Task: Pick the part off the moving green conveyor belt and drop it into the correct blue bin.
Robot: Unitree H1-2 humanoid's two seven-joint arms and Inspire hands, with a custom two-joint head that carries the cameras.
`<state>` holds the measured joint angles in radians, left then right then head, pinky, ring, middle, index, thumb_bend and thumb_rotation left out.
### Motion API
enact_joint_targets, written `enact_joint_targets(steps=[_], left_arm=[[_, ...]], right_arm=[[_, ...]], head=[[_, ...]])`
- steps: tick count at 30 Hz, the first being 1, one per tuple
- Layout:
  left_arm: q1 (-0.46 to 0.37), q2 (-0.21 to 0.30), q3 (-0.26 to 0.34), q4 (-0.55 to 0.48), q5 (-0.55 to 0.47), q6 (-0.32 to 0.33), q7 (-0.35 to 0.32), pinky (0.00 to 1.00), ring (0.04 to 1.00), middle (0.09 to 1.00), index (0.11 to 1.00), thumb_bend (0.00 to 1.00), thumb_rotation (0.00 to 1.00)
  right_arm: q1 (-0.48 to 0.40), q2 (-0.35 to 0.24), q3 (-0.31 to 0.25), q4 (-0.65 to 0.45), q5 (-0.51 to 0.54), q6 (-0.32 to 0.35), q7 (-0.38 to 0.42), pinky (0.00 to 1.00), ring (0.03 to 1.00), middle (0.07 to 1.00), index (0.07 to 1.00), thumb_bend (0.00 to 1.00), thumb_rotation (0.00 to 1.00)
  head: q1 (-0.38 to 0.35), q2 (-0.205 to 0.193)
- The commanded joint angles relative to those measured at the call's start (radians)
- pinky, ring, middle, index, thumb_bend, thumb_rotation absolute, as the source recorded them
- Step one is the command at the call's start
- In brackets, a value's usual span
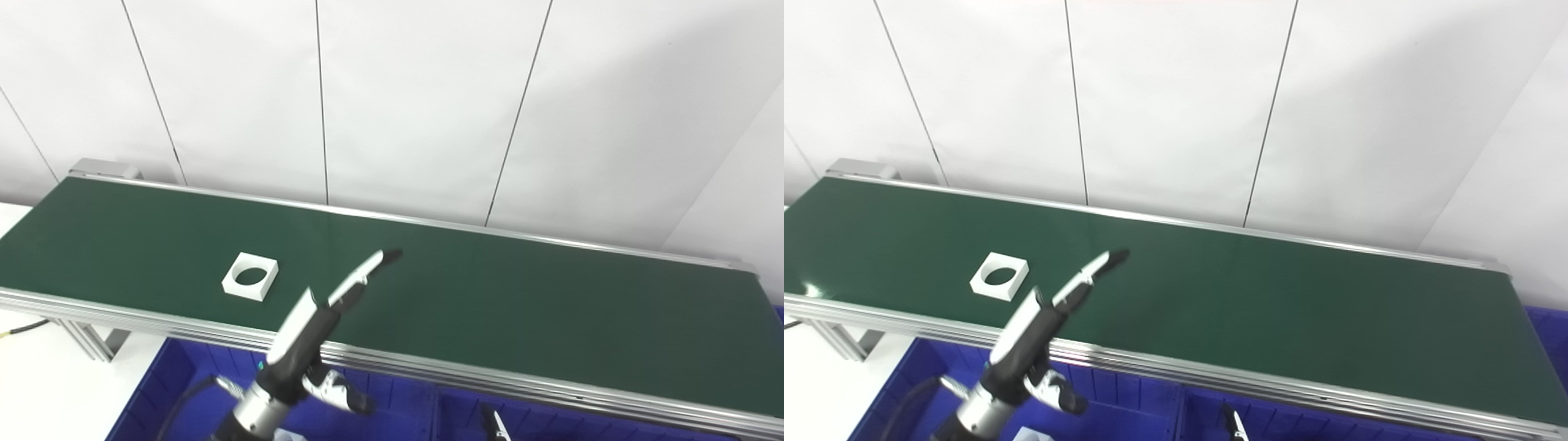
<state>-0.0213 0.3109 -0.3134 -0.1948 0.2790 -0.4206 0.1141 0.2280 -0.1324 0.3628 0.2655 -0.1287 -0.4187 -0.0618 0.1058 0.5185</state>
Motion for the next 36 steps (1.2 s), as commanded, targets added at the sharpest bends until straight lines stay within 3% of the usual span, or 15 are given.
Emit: enact_joint_targets(steps=[1,5,11,12,15,20,26,36], left_arm=[[-0.047,0.029,0.044,-0.014,0.040,0.012,-0.037,0.96,0.957,0.965,0.956,0.90,0.75],[-0.108,0.067,0.108,0.043,0.077,0.021,-0.087,0.96,0.957,0.961,0.945,0.91,0.67],[-0.192,0.118,0.158,0.125,0.190,0.008,-0.118,0.93,0.921,0.926,0.919,0.92,0.46],[-0.212,0.130,0.162,0.146,0.223,0.005,-0.116,0.93,0.918,0.924,0.920,0.92,0.44],[-0.252,0.150,0.169,0.191,0.325,0.004,-0.096,0.88,0.877,0.890,0.912,0.99,0.23],[-0.312,0.174,0.171,0.258,0.482,0.025,-0.058,0.84,0.839,0.858,0.872,1.00,0.06],[-0.375,0.201,0.143,0.327,0.603,0.053,-0.060,0.81,0.822,0.849,0.860,1.00,0.01],[-0.460,0.222,0.051,0.343,0.671,0.152,-0.244,0.72,0.801,0.879,0.884,1.00,0.00]], right_arm=[[-0.012,0.007,0.006,-0.018,-0.008,-0.051,-0.019,1.00,1.000,1.000,1.000,0.95,1.00],[-0.015,0.011,0.010,-0.016,-0.004,-0.051,-0.021,1.00,1.000,1.000,1.000,0.96,1.00],[-0.023,0.009,0.021,-0.012,-0.010,-0.051,-0.034,0.99,0.989,1.000,1.000,0.96,1.00],[-0.024,0.008,0.024,-0.012,-0.008,-0.051,-0.033,0.99,0.988,1.000,1.000,0.96,1.00],[-0.026,0.007,0.030,-0.012,-0.003,-0.051,-0.033,1.00,0.996,1.000,1.000,0.97,1.00],[-0.025,0.004,0.035,-0.013,-0.002,-0.051,-0.036,1.00,1.000,1.000,1.000,0.96,1.00],[-0.027,0.001,0.044,-0.012,-0.008,-0.051,-0.045,1.00,1.000,1.000,1.000,0.96,1.00],[-0.033,-0.005,0.067,-0.013,-0.022,-0.051,-0.072,1.00,1.000,1.000,1.000,0.94,1.00]], head=[[-0.005,-0.001],[-0.013,0.000],[-0.015,-0.001],[-0.017,-0.001],[-0.019,-0.001],[-0.019,-0.001],[-0.019,-0.001],[-0.017,0.000]])
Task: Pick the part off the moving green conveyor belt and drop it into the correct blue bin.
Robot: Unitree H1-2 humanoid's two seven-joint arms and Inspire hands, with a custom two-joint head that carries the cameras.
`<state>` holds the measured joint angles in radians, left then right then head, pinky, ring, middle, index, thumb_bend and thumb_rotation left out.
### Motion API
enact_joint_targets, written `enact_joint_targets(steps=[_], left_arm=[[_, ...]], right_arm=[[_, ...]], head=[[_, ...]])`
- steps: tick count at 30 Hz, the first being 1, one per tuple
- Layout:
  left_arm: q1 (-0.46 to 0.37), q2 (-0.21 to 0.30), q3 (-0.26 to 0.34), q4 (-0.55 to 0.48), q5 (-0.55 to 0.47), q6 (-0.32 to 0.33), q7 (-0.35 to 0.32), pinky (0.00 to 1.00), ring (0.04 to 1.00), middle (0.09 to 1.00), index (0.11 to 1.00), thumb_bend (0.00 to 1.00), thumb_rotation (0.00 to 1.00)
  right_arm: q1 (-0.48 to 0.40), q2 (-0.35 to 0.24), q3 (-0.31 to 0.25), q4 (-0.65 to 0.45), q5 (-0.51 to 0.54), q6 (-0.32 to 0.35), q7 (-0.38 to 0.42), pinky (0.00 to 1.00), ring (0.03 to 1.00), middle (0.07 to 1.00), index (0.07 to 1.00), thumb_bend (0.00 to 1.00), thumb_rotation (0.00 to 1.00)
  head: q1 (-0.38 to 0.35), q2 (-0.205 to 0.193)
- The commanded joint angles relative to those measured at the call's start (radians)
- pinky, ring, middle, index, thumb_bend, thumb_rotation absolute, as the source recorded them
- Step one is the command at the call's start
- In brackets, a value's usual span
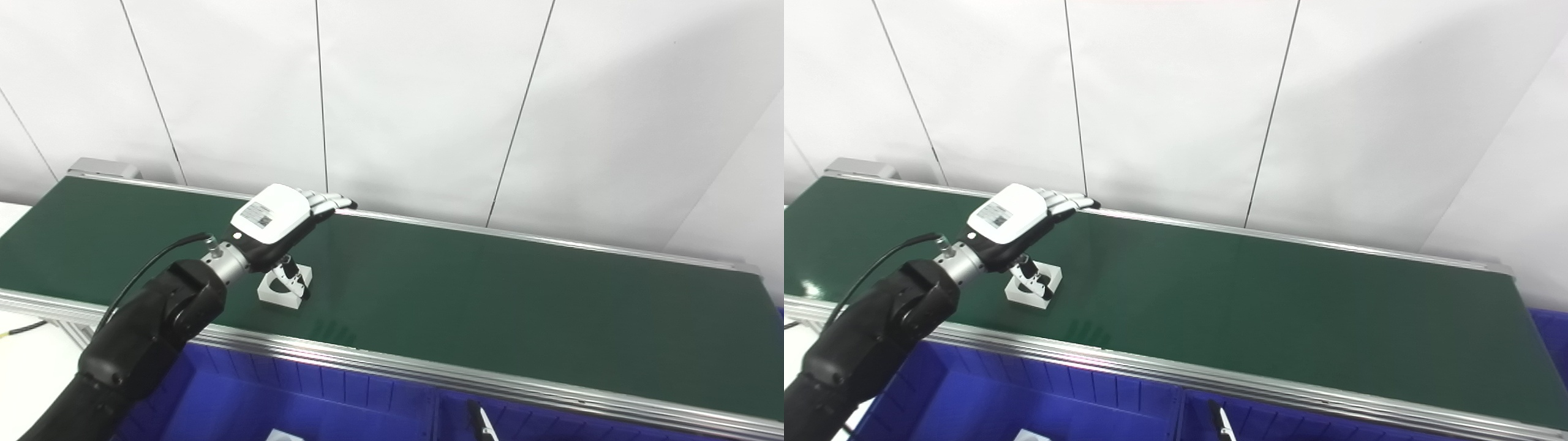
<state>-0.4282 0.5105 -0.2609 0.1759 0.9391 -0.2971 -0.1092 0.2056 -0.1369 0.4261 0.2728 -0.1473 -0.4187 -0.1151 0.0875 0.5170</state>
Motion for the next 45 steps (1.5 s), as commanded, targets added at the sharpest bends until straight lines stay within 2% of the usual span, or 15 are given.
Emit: enact_joint_targets(steps=[1,6,11,16,24,28,34,38,45], left_arm=[[-0.059,0.021,-0.009,-0.034,0.019,0.045,-0.043,0.72,0.801,0.879,0.885,1.00,0.00],[-0.098,0.011,-0.049,-0.043,0.044,0.112,-0.154,0.64,0.744,0.841,0.876,1.00,0.00],[-0.135,0.002,-0.088,0.000,0.053,0.124,-0.180,0.47,0.632,0.790,0.847,1.00,0.00],[-0.171,-0.003,-0.143,0.031,0.093,0.138,-0.225,0.49,0.644,0.806,0.852,1.00,0.01],[-0.210,-0.024,-0.187,0.078,0.107,0.174,-0.282,0.51,0.683,0.799,0.821,1.00,0.05],[-0.221,-0.026,-0.215,0.101,0.134,0.175,-0.280,0.51,0.680,0.788,0.820,1.00,0.10],[-0.221,-0.034,-0.250,0.139,0.155,0.176,-0.266,0.49,0.672,0.789,0.822,1.00,0.09],[-0.218,-0.044,-0.264,0.170,0.170,0.181,-0.238,0.50,0.672,0.786,0.824,1.00,0.05],[-0.229,-0.053,-0.299,0.224,0.201,0.187,-0.227,0.49,0.656,0.771,0.812,1.00,0.09]], right_arm=[[-0.011,-0.001,0.006,-0.021,-0.004,-0.051,-0.020,1.00,1.000,1.000,1.000,0.94,1.00],[-0.011,0.000,0.013,-0.023,0.001,-0.051,-0.024,1.00,1.000,1.000,1.000,0.94,1.00],[-0.007,0.000,0.017,-0.029,-0.004,-0.051,-0.030,1.00,1.000,1.000,1.000,0.93,1.00],[-0.008,0.001,0.022,-0.036,-0.001,-0.051,-0.028,1.00,1.000,1.000,1.000,0.93,1.00],[-0.005,-0.004,0.036,-0.047,-0.014,-0.051,-0.044,1.00,1.000,1.000,1.000,0.90,1.00],[-0.005,-0.005,0.038,-0.050,-0.015,-0.051,-0.039,1.00,1.000,1.000,1.000,0.91,1.00],[-0.005,-0.005,0.042,-0.053,-0.017,-0.051,-0.041,1.00,1.000,1.000,1.000,0.92,1.00],[-0.003,-0.007,0.043,-0.055,-0.023,-0.051,-0.043,1.00,1.000,1.000,1.000,0.92,1.00],[-0.004,-0.006,0.043,-0.056,-0.012,-0.051,-0.034,1.00,1.000,1.000,1.000,0.92,1.00]], head=[[0.000,0.001],[-0.004,0.002],[-0.005,0.003],[-0.007,0.006],[-0.011,0.010],[-0.012,0.013],[-0.017,0.019],[-0.017,0.021],[-0.017,0.026]])
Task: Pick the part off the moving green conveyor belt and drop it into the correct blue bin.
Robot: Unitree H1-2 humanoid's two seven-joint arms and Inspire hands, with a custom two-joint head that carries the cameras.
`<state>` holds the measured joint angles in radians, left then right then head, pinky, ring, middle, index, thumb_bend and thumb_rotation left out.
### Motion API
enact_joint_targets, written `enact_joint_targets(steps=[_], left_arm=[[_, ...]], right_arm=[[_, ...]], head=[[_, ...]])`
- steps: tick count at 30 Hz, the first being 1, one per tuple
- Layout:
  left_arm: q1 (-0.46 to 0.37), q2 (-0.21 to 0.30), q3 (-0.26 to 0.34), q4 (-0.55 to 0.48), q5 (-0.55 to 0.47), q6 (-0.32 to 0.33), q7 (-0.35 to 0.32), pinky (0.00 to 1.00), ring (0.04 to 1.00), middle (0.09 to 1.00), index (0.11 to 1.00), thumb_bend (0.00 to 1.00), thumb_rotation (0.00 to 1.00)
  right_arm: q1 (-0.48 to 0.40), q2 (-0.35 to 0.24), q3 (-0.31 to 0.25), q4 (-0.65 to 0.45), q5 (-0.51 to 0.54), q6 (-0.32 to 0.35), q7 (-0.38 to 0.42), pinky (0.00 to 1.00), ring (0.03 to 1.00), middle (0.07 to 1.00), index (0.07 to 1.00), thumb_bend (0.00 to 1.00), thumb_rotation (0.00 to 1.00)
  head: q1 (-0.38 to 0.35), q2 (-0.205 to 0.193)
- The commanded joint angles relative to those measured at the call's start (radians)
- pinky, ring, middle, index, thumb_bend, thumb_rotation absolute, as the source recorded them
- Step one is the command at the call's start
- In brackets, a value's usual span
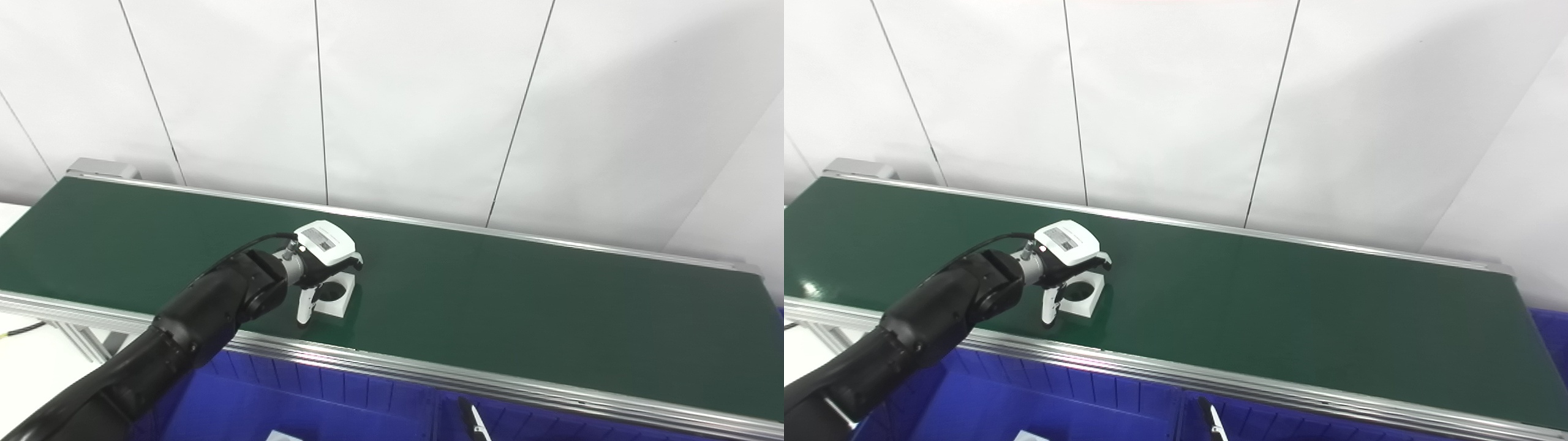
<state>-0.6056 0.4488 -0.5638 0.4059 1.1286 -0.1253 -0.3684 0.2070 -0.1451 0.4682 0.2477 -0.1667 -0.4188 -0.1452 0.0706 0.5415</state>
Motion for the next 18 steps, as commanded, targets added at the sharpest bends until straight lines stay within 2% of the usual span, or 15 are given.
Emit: enact_joint_targets(steps=[1,5,8,11,12,13,14,15,16,18], left_arm=[[-0.050,0.008,-0.002,0.000,0.017,0.019,0.034,0.48,0.656,0.773,0.807,1.00,0.09],[-0.041,0.002,-0.018,0.033,0.038,0.026,0.088,0.42,0.611,0.757,0.783,1.00,0.04],[-0.036,-0.002,-0.034,0.063,0.058,0.032,0.153,0.39,0.555,0.718,0.754,0.86,0.00],[-0.038,-0.005,-0.049,0.080,0.067,0.039,0.185,0.37,0.515,0.665,0.667,0.81,0.00],[-0.040,-0.008,-0.049,0.089,0.059,0.033,0.205,0.31,0.425,0.559,0.615,0.65,0.00],[-0.041,-0.010,-0.049,0.095,0.052,0.030,0.220,0.23,0.325,0.504,0.531,0.57,0.00],[-0.044,-0.014,-0.048,0.106,0.040,0.021,0.235,0.22,0.315,0.499,0.523,0.56,0.00],[-0.047,-0.016,-0.048,0.113,0.031,0.012,0.242,0.15,0.230,0.485,0.501,0.54,0.00],[-0.051,-0.016,-0.050,0.117,0.027,0.008,0.241,0.10,0.160,0.305,0.484,0.53,0.02],[-0.057,-0.015,-0.057,0.120,0.023,0.007,0.238,0.09,0.151,0.245,0.478,0.52,0.03]], right_arm=[[-0.005,0.002,0.001,-0.032,0.007,-0.051,-0.005,1.00,1.000,1.000,1.000,0.93,1.00],[-0.004,0.003,0.002,-0.033,0.003,-0.051,-0.005,1.00,1.000,1.000,1.000,0.93,1.00],[-0.005,0.003,0.004,-0.032,0.005,-0.051,-0.006,1.00,1.000,1.000,1.000,0.93,1.00],[-0.005,0.003,0.006,-0.030,0.005,-0.051,-0.006,1.00,1.000,1.000,1.000,0.93,1.00],[-0.005,0.004,0.006,-0.030,0.007,-0.051,-0.006,1.00,1.000,1.000,1.000,0.93,1.00],[-0.005,0.005,0.006,-0.031,0.008,-0.051,-0.006,1.00,0.999,1.000,1.000,0.93,1.00],[-0.005,0.006,0.006,-0.030,0.009,-0.051,-0.005,1.00,0.999,1.000,1.000,0.93,1.00],[-0.005,0.007,0.005,-0.031,0.010,-0.051,-0.003,1.00,0.999,1.000,1.000,0.93,1.00],[-0.004,0.008,0.004,-0.031,0.010,-0.051,-0.002,1.00,0.998,1.000,1.000,0.93,1.00],[-0.003,0.009,0.003,-0.032,0.006,-0.051,-0.002,1.00,0.999,1.000,1.000,0.93,1.00]], head=[[0.000,0.002],[-0.003,0.005],[-0.003,0.005],[-0.005,0.008],[-0.005,0.008],[-0.005,0.008],[-0.005,0.008],[-0.005,0.008],[-0.005,0.008],[-0.005,0.009]])
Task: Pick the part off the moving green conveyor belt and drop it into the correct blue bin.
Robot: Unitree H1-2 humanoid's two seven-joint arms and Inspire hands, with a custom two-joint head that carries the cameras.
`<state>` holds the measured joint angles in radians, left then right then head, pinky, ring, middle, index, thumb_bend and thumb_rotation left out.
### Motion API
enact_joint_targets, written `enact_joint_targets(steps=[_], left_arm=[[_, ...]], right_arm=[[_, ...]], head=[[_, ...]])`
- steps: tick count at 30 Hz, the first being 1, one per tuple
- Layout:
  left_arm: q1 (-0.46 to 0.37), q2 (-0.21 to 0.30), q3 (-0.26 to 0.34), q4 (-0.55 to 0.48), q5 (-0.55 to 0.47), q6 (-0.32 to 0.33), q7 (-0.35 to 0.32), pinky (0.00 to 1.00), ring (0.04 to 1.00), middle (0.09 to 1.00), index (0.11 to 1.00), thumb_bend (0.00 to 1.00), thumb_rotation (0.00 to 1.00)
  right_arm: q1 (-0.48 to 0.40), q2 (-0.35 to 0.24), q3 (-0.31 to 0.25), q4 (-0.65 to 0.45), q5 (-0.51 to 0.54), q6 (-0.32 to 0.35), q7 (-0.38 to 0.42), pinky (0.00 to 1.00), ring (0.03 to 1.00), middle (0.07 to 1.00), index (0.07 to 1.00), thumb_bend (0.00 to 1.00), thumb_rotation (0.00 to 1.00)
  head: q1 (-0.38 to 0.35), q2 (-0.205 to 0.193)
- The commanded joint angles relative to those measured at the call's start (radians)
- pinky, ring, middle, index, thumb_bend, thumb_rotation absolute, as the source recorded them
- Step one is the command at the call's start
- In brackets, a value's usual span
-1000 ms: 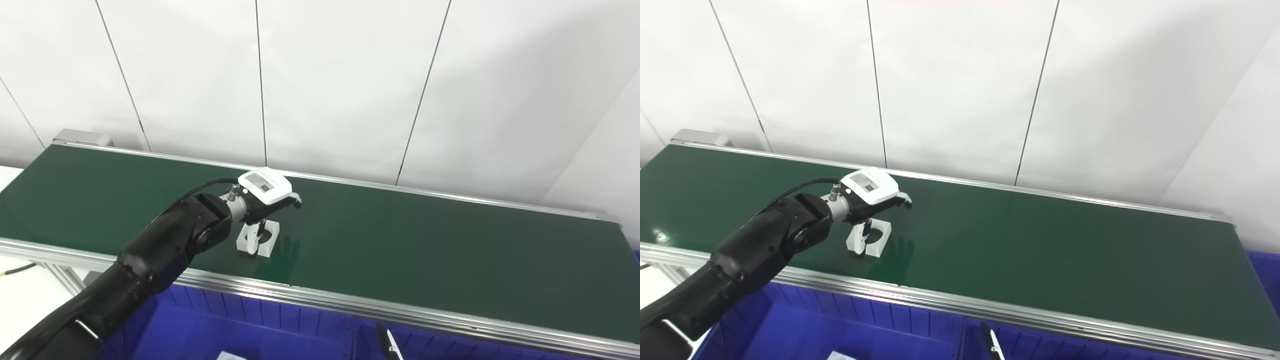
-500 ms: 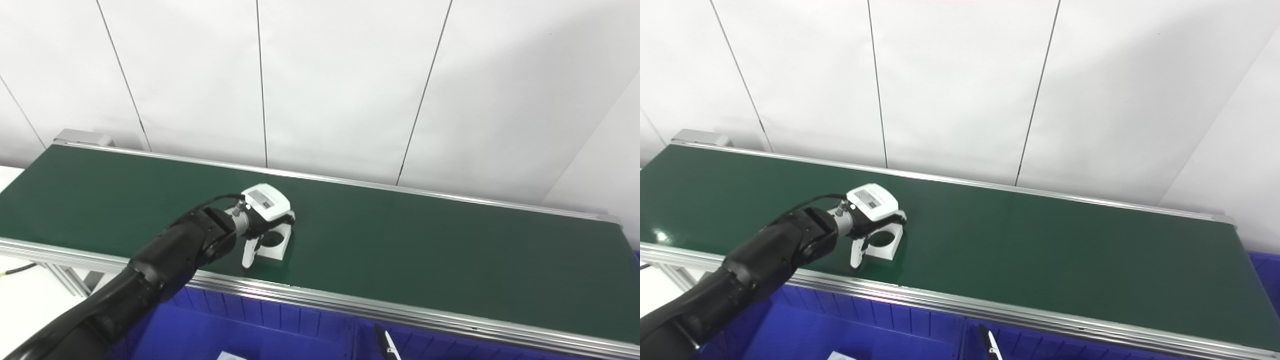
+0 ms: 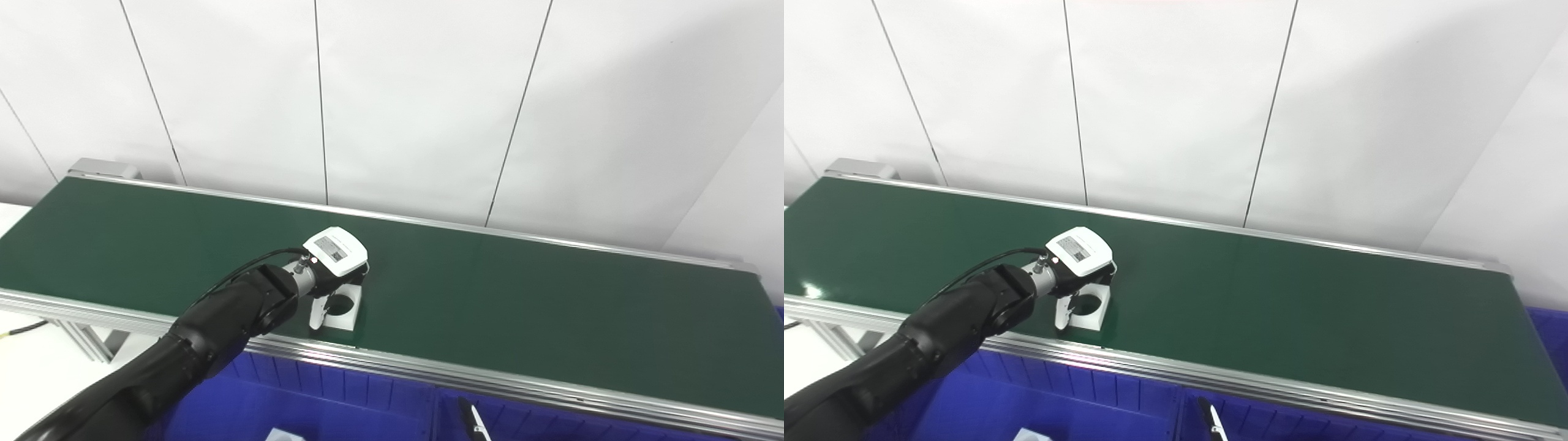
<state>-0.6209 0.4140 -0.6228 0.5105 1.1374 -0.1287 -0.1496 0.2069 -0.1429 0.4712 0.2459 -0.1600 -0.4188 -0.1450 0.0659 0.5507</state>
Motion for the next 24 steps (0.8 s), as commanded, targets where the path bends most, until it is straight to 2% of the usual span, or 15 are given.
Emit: enact_joint_targets(steps=[1,4,7,10,13,14,16,18,22,24], left_arm=[[-0.045,0.021,-0.003,0.015,0.017,0.012,0.018,0.09,0.156,0.240,0.478,0.52,0.03],[-0.051,0.020,-0.006,0.004,0.013,0.026,-0.010,0.12,0.189,0.277,0.481,0.52,0.03],[-0.051,0.020,0.001,-0.010,0.005,0.030,-0.017,0.10,0.167,0.248,0.478,0.52,0.03],[-0.053,0.019,0.008,-0.021,-0.004,0.036,-0.031,0.13,0.199,0.279,0.481,0.52,0.03],[-0.052,0.015,0.025,-0.049,-0.023,0.053,-0.073,0.14,0.208,0.297,0.482,0.52,0.04],[-0.052,0.014,0.028,-0.058,-0.027,0.058,-0.088,0.15,0.224,0.400,0.483,0.52,0.01],[-0.050,0.020,0.032,-0.102,-0.028,0.062,-0.121,0.14,0.205,0.459,0.481,0.52,0.00],[-0.037,0.031,0.041,-0.182,-0.035,0.060,-0.154,0.15,0.221,0.408,0.491,0.52,0.00],[0.012,0.053,0.073,-0.404,-0.053,0.071,-0.239,0.20,0.274,0.402,0.507,0.52,0.00],[0.046,0.059,0.099,-0.511,-0.079,0.059,-0.250,0.23,0.293,0.401,0.505,0.52,0.00]], right_arm=[[-0.003,0.007,0.000,-0.030,-0.001,-0.051,-0.001,1.00,1.000,1.000,1.000,0.93,1.00],[-0.005,0.008,0.002,-0.029,-0.003,-0.051,-0.003,1.00,1.000,1.000,1.000,0.92,1.00],[-0.005,0.008,0.002,-0.029,0.001,-0.051,-0.001,1.00,1.000,1.000,1.000,0.91,1.00],[-0.006,0.008,0.002,-0.028,0.001,-0.051,-0.002,1.00,0.999,1.000,1.000,0.91,1.00],[-0.006,0.007,0.003,-0.032,0.000,-0.051,0.000,1.00,0.998,1.000,1.000,0.91,1.00],[-0.006,0.006,0.004,-0.033,0.001,-0.051,0.001,1.00,1.000,1.000,1.000,0.90,1.00],[-0.007,0.007,0.002,-0.030,0.007,-0.051,0.007,1.00,1.000,1.000,1.000,0.90,1.00],[-0.005,0.007,0.001,-0.031,0.006,-0.051,0.011,1.00,1.000,1.000,1.000,0.91,1.00],[0.000,0.013,-0.003,-0.042,0.008,-0.051,0.021,1.00,1.000,1.000,1.000,0.91,1.00],[0.003,0.015,-0.006,-0.045,0.010,-0.051,0.026,1.00,0.998,1.000,1.000,0.91,1.00]], head=[[0.000,0.000],[0.000,0.000],[0.002,-0.001],[0.002,-0.001],[0.005,0.003],[0.005,0.003],[0.007,0.003],[0.012,0.006],[-0.002,0.027],[-0.006,0.032]])
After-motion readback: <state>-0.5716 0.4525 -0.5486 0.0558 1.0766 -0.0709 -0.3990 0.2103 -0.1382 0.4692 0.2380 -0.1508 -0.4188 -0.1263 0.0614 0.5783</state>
